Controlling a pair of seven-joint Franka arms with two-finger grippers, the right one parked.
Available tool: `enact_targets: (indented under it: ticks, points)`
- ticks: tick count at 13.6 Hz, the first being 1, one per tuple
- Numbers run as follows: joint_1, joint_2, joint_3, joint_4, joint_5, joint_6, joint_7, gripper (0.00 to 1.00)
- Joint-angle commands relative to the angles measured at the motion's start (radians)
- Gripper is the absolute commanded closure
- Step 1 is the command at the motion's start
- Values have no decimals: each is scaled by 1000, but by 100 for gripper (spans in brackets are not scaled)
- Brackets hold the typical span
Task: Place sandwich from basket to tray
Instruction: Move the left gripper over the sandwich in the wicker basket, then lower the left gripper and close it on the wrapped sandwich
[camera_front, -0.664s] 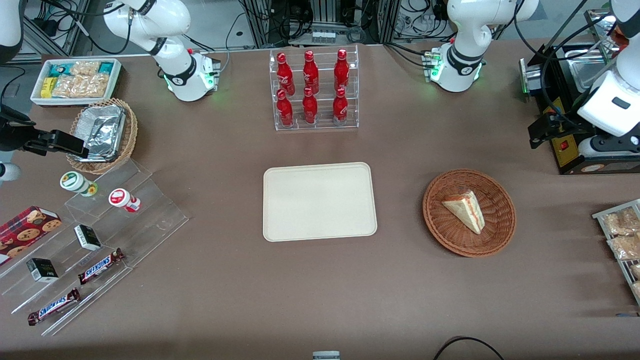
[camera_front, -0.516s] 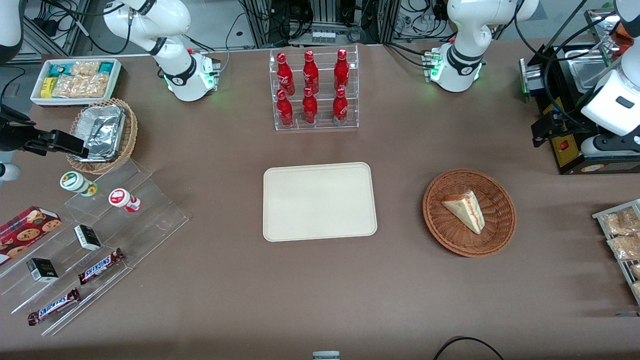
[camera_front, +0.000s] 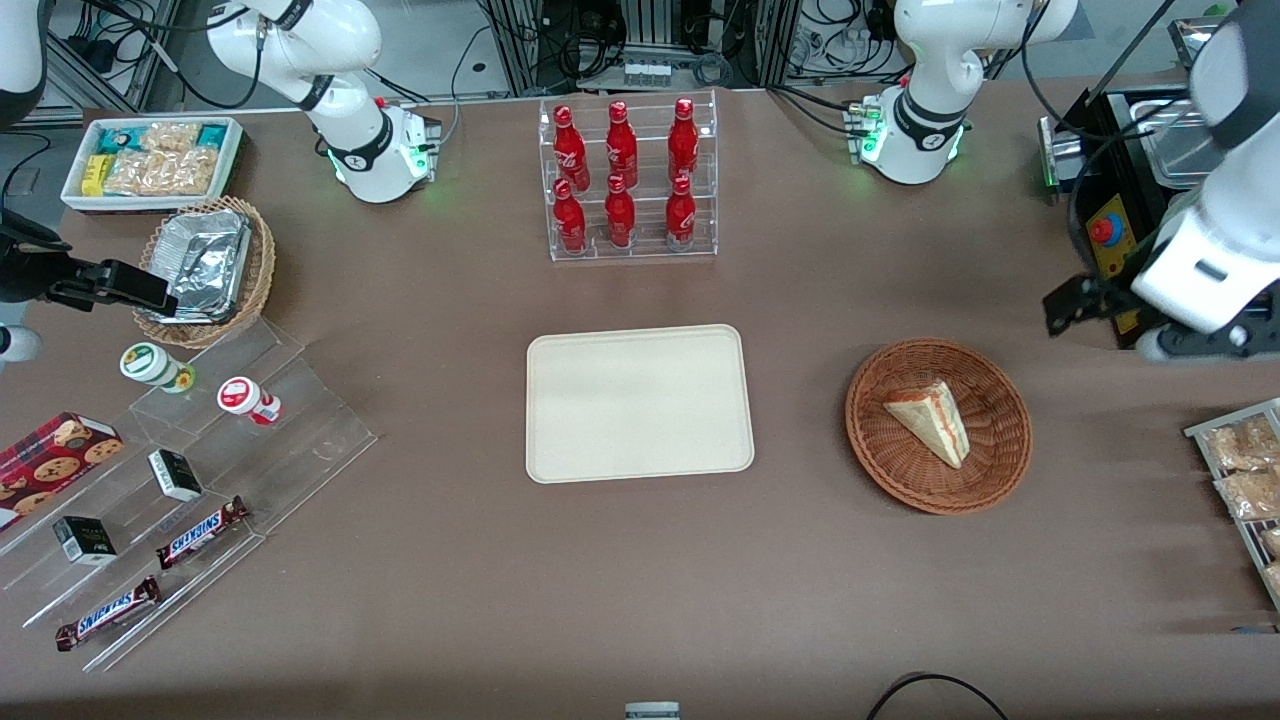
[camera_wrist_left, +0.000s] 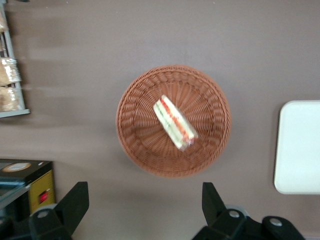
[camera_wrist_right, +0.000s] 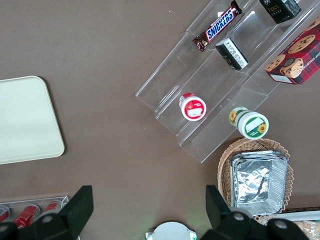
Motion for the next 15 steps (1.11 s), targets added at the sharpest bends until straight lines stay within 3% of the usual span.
enact_targets:
  ticks: [1, 8, 12, 15]
  points:
    - [-7, -15, -12, -164, 7, 189, -98, 0]
    - [-60, -28, -12, -538, 13, 678, -488, 0]
    - [-57, 11, -12, -586, 10, 728, -555, 0]
    - [-58, 33, -12, -647, 10, 894, -601, 0]
